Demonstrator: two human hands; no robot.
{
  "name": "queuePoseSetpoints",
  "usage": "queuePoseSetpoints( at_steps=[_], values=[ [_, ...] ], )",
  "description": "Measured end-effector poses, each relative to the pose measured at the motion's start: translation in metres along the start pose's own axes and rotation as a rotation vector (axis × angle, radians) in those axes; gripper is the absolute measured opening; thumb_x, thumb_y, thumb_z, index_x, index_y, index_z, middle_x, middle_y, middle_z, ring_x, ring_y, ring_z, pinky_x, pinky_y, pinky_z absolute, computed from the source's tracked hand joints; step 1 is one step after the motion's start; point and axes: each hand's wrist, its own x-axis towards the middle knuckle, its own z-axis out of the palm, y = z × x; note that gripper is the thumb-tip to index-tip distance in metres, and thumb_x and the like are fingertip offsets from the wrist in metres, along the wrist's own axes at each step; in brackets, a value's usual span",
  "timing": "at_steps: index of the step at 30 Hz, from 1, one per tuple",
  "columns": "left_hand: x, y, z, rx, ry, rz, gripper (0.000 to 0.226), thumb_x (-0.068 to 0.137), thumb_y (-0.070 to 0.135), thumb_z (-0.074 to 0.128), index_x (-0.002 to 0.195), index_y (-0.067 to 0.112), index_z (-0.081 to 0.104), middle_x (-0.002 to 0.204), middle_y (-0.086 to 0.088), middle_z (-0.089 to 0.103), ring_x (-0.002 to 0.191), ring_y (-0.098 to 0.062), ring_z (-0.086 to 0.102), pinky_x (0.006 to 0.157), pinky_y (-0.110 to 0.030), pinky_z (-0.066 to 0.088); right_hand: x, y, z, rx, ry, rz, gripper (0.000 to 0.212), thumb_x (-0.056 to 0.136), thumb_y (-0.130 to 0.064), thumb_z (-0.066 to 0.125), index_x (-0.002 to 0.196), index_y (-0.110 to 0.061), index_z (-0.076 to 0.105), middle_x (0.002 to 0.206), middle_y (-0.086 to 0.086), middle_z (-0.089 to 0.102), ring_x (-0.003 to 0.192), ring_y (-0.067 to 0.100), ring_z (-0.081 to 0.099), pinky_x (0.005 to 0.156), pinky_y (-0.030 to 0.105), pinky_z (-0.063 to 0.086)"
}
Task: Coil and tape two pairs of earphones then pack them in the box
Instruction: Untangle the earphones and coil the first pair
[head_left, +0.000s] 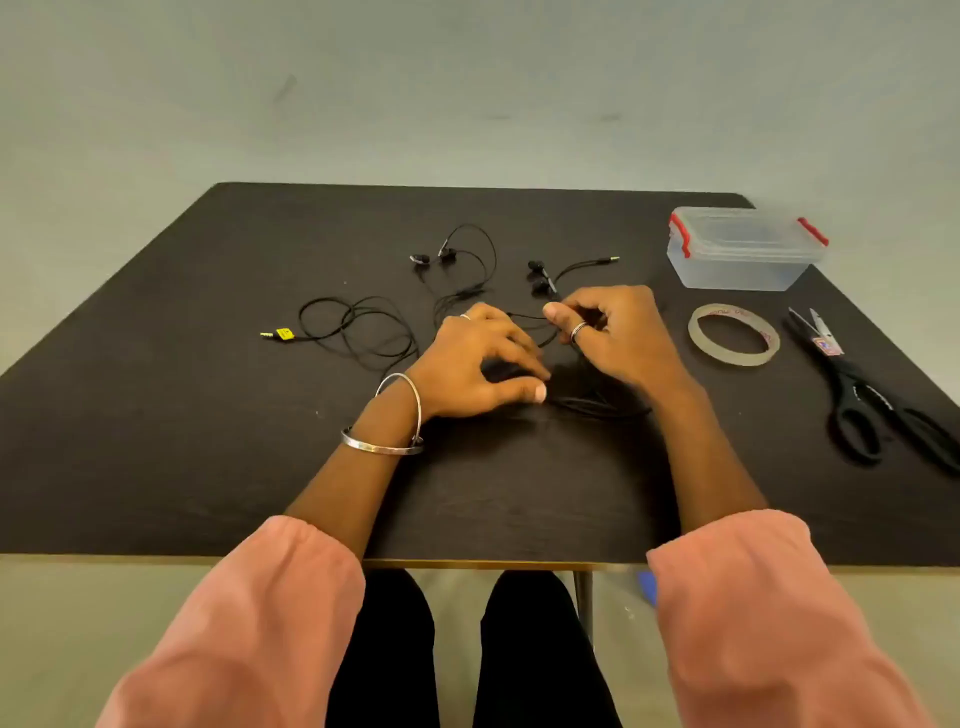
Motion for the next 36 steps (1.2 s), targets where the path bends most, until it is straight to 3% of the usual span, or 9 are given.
queuePoseSetpoints(
  at_steps=[3, 9, 17, 21, 24, 27, 29, 32, 36],
  values=[
    [-0.002, 0.000, 0.000, 0.028, -0.117, 0.035, 0.026, 0.075, 0.039, 0.077, 0.098, 0.028, 0.077, 0.116, 0.009, 0.067, 0.118, -0.020, 0.045, 0.100, -0.047, 0.036, -0.002, 0.003, -0.001, -0.046, -0.006, 0.039, 0.032, 0.093, -0.034, 0.059, 0.081, -0.008, 0.073, 0.068, 0.006, 0.069, 0.063, 0.018, 0.063, 0.065, 0.040, 0.051],
    [0.000, -0.003, 0.006, 0.054, 0.011, -0.079, 0.008, 0.085, 0.023, 0.070, 0.088, 0.016, 0.073, 0.098, 0.002, 0.070, 0.101, -0.019, 0.051, 0.089, -0.046, 0.043, -0.005, -0.001, 0.003, 0.077, -0.060, 0.093, 0.032, 0.091, -0.040, 0.060, 0.082, -0.013, 0.074, 0.068, 0.001, 0.070, 0.065, 0.017, 0.065, 0.067, 0.040, 0.054],
    [-0.005, -0.002, 0.003, -0.224, 0.607, -0.231, 0.008, 0.098, 0.011, 0.051, 0.092, 0.010, 0.056, 0.072, 0.008, 0.061, 0.066, 0.000, 0.062, 0.065, -0.017, 0.053, -0.008, -0.005, 0.000, 0.471, -0.371, 0.154, 0.031, 0.083, -0.040, 0.068, 0.090, -0.010, 0.074, 0.079, 0.009, 0.074, 0.078, 0.024, 0.071, 0.078, 0.026, 0.055],
    [-0.004, -0.002, 0.000, -0.290, 0.757, -0.278, 0.010, 0.100, 0.011, 0.045, 0.093, 0.009, 0.052, 0.069, 0.002, 0.060, 0.058, -0.004, 0.058, 0.058, -0.018, 0.050, -0.008, -0.005, -0.004, 0.649, -0.267, 0.202, 0.048, 0.091, -0.044, 0.056, 0.086, 0.001, 0.073, 0.066, 0.016, 0.068, 0.072, 0.031, 0.067, 0.090, 0.037, 0.053],
    [-0.005, -0.005, -0.002, -0.290, 0.860, -0.339, 0.010, 0.101, 0.010, 0.043, 0.095, 0.009, 0.051, 0.067, 0.001, 0.059, 0.060, -0.003, 0.058, 0.060, -0.025, 0.054, -0.001, -0.005, -0.006, 0.887, -0.115, 0.373, 0.068, 0.094, -0.054, 0.039, 0.081, 0.005, 0.071, 0.057, 0.015, 0.062, 0.053, 0.026, 0.058, 0.067, 0.035, 0.054],
    [-0.004, -0.006, -0.003, -0.280, 0.923, -0.400, 0.010, 0.100, 0.011, 0.044, 0.097, 0.009, 0.053, 0.066, 0.003, 0.059, 0.062, -0.001, 0.059, 0.066, -0.033, 0.056, 0.004, 0.008, -0.014, 1.125, 0.092, 0.496, 0.087, 0.091, -0.069, 0.017, 0.079, -0.005, 0.075, 0.074, 0.017, 0.064, 0.050, 0.020, 0.053, 0.061, 0.032, 0.051],
    [-0.005, -0.007, -0.003, -0.244, 0.916, -0.421, 0.009, 0.100, 0.012, 0.046, 0.103, 0.009, 0.054, 0.068, 0.005, 0.061, 0.065, -0.002, 0.061, 0.070, -0.034, 0.057, 0.004, 0.016, -0.019, 1.186, 0.207, 0.476, 0.080, 0.089, -0.070, 0.025, 0.091, -0.007, 0.074, 0.079, 0.014, 0.066, 0.055, 0.018, 0.055, 0.057, 0.030, 0.045],
    [-0.006, -0.004, -0.001, -0.116, 0.809, -0.386, 0.017, 0.098, 0.012, 0.047, 0.113, 0.013, 0.055, 0.074, 0.008, 0.064, 0.074, -0.006, 0.065, 0.076, -0.035, 0.055, 0.004, 0.020, -0.017, 0.992, 0.322, 0.362, 0.038, 0.088, -0.034, 0.063, 0.114, -0.006, 0.065, 0.079, 0.004, 0.072, 0.065, 0.020, 0.058, 0.054, 0.025, 0.045],
    [-0.005, 0.001, 0.002, 0.202, 0.657, -0.317, 0.045, 0.083, 0.001, 0.052, 0.125, 0.016, 0.057, 0.109, -0.001, 0.063, 0.107, -0.025, 0.056, 0.095, -0.039, 0.038, 0.003, 0.016, -0.013, 0.819, 0.255, 0.235, 0.041, 0.088, 0.010, 0.056, 0.126, -0.007, 0.054, 0.083, -0.001, 0.074, 0.084, 0.017, 0.069, 0.065, 0.024, 0.054]
  ],
)
